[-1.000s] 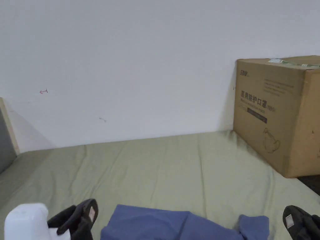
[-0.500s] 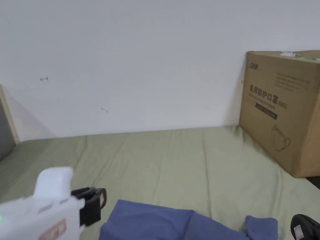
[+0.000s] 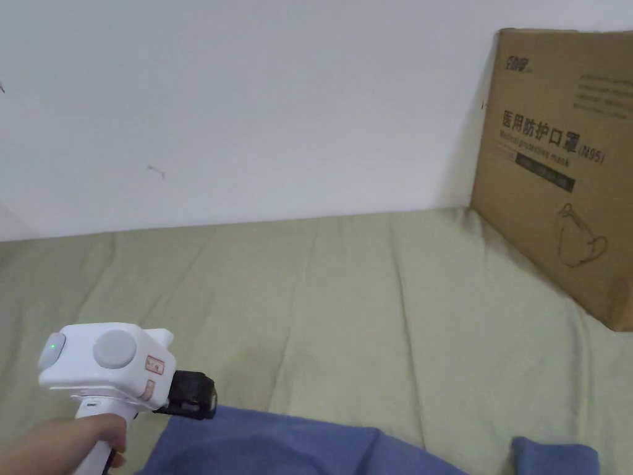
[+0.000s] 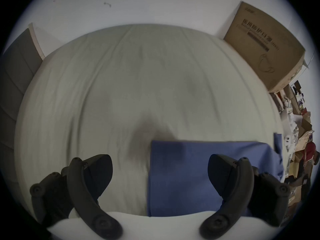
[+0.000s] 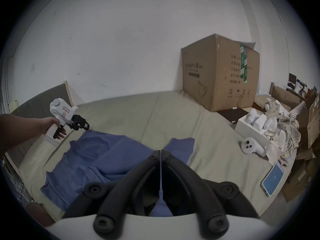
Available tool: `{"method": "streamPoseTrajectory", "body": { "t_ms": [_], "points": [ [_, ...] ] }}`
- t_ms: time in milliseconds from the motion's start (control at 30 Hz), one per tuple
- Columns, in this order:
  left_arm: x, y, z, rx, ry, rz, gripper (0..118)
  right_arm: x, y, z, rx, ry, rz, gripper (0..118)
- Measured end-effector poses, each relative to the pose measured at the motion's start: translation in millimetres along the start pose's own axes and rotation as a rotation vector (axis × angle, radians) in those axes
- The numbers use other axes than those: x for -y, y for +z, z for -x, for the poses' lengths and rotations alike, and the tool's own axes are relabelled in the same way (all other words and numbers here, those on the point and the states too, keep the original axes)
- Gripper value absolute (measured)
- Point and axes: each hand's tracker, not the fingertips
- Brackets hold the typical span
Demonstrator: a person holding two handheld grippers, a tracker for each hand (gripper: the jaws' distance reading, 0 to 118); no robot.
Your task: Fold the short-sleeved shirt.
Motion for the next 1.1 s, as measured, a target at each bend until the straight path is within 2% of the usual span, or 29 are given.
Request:
{"method": "streamPoseTrajectory", "body": {
  "t_ms": [67, 100, 133, 167, 200, 267, 300, 333, 367, 433, 500, 533, 567, 600, 667, 700, 767, 833, 900, 967, 1000, 1033, 1067, 1100],
  "points": [
    [7, -26, -1, 0.026, -0.018, 0.071, 118, 3, -7, -3, -0.007, -0.010, 0.023, 1],
    [14, -35, -5, -0.010, -0.056, 0.088, 118, 4, -9, -4, -0.006, -0.021, 0.033, 1],
    [18, -30, -11, -0.021, -0.120, 0.025, 118, 6, -10, -7, -0.004, -0.031, 0.039, 1],
    [18, -26, -13, -0.053, -0.118, 0.009, 118, 6, -11, -8, -0.004, -0.035, 0.041, 1],
    [17, -27, -11, -0.038, -0.052, 0.022, 118, 4, -12, -10, -0.006, -0.037, 0.038, 1],
    [13, -23, -15, -0.056, -0.068, 0.051, 118, -5, -14, -15, -0.009, -0.036, 0.036, 1],
    [13, -17, -19, -0.081, -0.061, 0.061, 117, -12, -21, -19, -0.008, -0.029, 0.055, 1],
    [14, -10, -24, -0.092, -0.068, 0.051, 111, -19, -35, -26, -0.006, -0.014, 0.135, 1],
    [19, 3, -34, -0.096, -0.074, 0.035, 100, -24, -47, -35, 0.005, -0.031, 0.197, 1],
    [25, 24, -41, -0.134, -0.076, -0.026, 53, -28, -72, -59, 0.037, -0.147, 0.301, 1],
    [33, 37, -38, -0.124, -0.078, -0.024, 2, -31, -100, -83, -0.030, -0.265, 0.388, 1],
    [39, 45, -36, -0.033, -0.050, -0.020, 2, -33, -114, -92, -0.033, -0.300, 0.421, 1],
    [46, 53, -34, -0.011, -0.047, -0.031, 2, -37, -128, -95, -0.013, -0.284, 0.464, 1],
    [53, 61, -34, -0.029, -0.060, -0.049, 2, -41, -142, -99, -0.016, -0.284, 0.501, 13],
    [61, 78, -29, -0.073, -0.079, -0.120, 2, -46, -172, -103, -0.055, -0.273, 0.586, 89],
    [66, 85, -25, -0.056, -0.064, -0.119, 2, -45, -188, -103, -0.059, -0.281, 0.652, 115],
    [69, 89, -15, -0.035, -0.030, -0.104, 2, -43, -212, -102, -0.060, -0.289, 0.698, 115],
    [77, 90, -9, -0.043, -0.013, -0.085, 2, -39, -237, -97, -0.042, -0.258, 0.731, 115],
    [82, 86, -3, -0.053, -0.018, -0.066, 2, -36, -256, -99, -0.029, -0.284, 0.727, 114],
    [87, 84, -1, -0.065, -0.028, -0.050, 2, -31, -264, -101, -0.007, -0.365, 0.738, 114],
    [89, 84, 0, -0.063, -0.026, -0.043, 2, -31, -265, -101, -0.001, -0.367, 0.743, 112],
    [89, 82, 4, -0.058, -0.019, -0.035, 2, -32, -263, -97, 0.003, -0.343, 0.739, 108],
    [90, 81, 5, -0.053, -0.013, -0.030, 2, -34, -260, -92, 0.010, -0.293, 0.739, 99],
    [91, 81, 4, -0.052, -0.009, -0.027, 2, -37, -255, -84, 0.023, -0.199, 0.736, 78]
  ]
}}
